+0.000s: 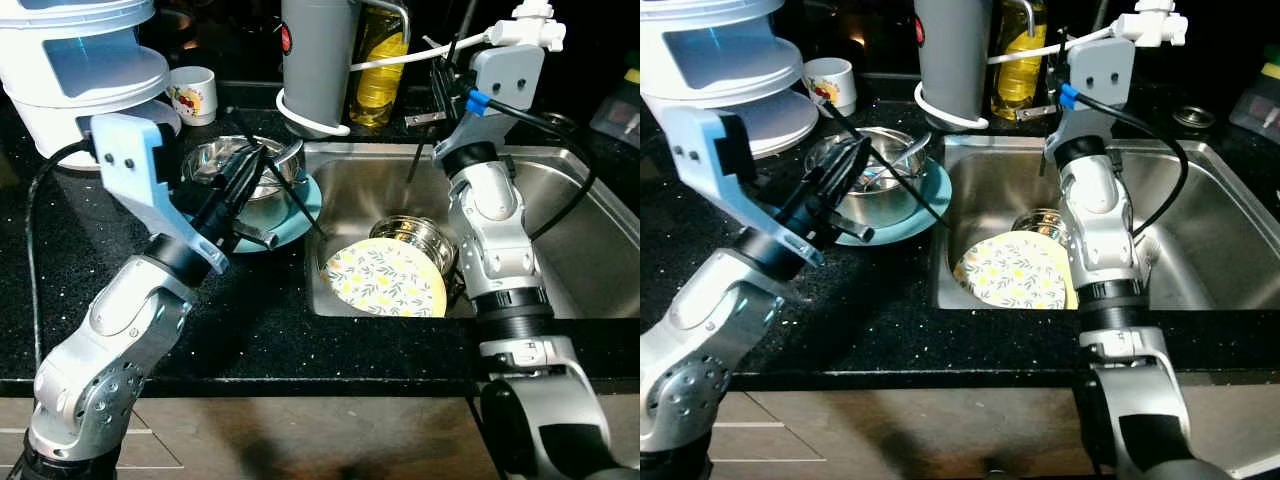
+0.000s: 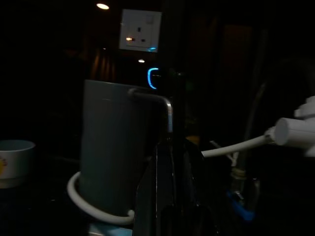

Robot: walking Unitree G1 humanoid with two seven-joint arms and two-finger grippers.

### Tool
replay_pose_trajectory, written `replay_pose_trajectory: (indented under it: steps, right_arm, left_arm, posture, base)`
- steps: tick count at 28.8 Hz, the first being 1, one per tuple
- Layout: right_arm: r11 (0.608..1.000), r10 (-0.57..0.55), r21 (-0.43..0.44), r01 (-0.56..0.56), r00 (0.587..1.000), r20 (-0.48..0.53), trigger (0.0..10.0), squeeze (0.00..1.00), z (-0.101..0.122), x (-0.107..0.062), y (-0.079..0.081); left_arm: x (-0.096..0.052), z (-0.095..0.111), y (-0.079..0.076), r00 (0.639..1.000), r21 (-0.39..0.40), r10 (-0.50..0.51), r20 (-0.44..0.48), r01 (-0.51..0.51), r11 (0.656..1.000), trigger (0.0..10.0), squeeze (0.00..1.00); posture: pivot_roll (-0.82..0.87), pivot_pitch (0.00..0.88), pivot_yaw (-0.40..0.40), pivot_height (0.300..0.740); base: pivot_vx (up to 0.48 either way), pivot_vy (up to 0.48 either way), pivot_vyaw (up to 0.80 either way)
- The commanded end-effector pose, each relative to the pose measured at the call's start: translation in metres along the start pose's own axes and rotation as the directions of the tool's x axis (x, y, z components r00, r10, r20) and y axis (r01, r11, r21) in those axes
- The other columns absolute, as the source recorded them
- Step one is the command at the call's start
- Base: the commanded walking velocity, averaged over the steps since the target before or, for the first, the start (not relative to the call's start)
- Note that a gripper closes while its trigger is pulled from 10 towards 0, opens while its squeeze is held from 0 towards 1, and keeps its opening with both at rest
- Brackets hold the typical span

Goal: Kitchen organization

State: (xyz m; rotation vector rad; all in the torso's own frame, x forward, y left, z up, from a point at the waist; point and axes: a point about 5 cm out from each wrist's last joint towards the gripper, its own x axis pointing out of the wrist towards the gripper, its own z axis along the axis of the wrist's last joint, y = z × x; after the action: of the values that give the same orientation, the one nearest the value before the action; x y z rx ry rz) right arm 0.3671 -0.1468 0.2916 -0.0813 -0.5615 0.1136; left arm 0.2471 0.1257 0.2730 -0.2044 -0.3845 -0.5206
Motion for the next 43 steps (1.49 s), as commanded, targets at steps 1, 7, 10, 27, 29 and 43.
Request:
replay_pose_trajectory:
  steps: [1, 7, 10, 27, 29, 43]
  right_arm:
    - [1.0, 0.021, 0.017, -0.02, 1.0, -0.023, 10.0, 0.0, -0.002, -0.002, 0.007]
    - [0.999, 0.048, 0.009, -0.048, 0.998, -0.028, 10.0, 0.0, 0.0, -0.002, 0.017]
    - [0.998, 0.059, 0.008, -0.059, 0.998, -0.033, 10.0, 0.0, 0.002, -0.002, 0.019]
    - [0.996, 0.085, 0.003, -0.085, 0.995, -0.056, 10.0, 0.0, 0.001, -0.002, 0.024]
    - [0.996, 0.09, 0.004, -0.09, 0.994, -0.058, 10.0, 0.0, 0.001, -0.002, 0.025]
    - [0.985, 0.172, 0.006, -0.172, 0.983, -0.066, 10.0, 0.0, 0.002, 0.0, 0.042]
  left_arm:
    - [0.002, -0.003, -0.001, 1.0, 0.01, -0.011, -0.002, 0.011, 1.0, 10.0, 0.0]
    - [0.003, -0.006, -0.002, 1.0, 0.006, -0.013, -0.008, 0.013, 1.0, 10.0, 0.0]
    - [0.003, -0.009, -0.003, 1.0, 0.0, -0.008, -0.019, 0.008, 1.0, 10.0, 0.0]
    - [0.004, -0.011, -0.003, 1.0, -0.006, -0.001, -0.014, 0.001, 1.0, 10.0, 0.0]
    - [0.004, -0.01, -0.005, 1.0, -0.004, -0.015, -0.012, 0.015, 1.0, 10.0, 0.0]
    - [0.008, -0.011, 0.0, 1.0, -0.002, 0.029, -0.002, -0.029, 1.0, 10.0, 0.0]
  posture:
    - [0.14, 0.0, -0.046, 0.74]
    - [0.14, 0.0, -0.044, 0.74]
    - [0.14, 0.0, -0.045, 0.74]
    - [0.13, 0.0, -0.048, 0.74]
    - [0.13, 0.0, -0.051, 0.74]
    - [0.13, 0.0, -0.058, 0.74]
  base:
    - [0.0, -0.48, 0.0]
    - [0.0, -0.439, 0.0]
    - [0.0, -0.09, 0.0]
    - [0.0, 0.0, 0.0]
    - [0.0, -0.381, 0.0]
    - [0.0, -0.103, 0.0]
